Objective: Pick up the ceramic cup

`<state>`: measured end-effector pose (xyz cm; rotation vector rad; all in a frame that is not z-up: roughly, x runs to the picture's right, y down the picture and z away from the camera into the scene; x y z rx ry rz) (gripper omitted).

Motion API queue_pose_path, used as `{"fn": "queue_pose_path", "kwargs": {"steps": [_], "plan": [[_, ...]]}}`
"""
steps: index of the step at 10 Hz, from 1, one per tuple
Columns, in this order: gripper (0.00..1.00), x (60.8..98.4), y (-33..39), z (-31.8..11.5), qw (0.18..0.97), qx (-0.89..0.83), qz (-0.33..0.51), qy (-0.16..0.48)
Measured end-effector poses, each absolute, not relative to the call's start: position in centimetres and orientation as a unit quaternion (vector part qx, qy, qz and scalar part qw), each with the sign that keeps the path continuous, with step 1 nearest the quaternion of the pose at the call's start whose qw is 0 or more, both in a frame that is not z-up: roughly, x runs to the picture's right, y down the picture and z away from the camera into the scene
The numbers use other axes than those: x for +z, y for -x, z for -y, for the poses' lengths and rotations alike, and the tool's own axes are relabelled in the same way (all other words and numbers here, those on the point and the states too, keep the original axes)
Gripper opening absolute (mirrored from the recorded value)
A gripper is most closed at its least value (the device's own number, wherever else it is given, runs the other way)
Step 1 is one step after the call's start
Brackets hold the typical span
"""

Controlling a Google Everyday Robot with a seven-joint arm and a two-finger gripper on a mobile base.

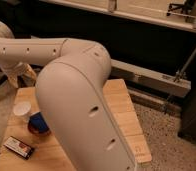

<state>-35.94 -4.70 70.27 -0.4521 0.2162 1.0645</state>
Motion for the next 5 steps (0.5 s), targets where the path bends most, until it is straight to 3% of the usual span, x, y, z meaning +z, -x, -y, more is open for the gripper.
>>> {"fn": "queue_pose_path", "kwargs": {"steps": [5], "plan": [[0.65,77.2,39.3,2.4,0.836,0.471,-0.110,0.258]]}}
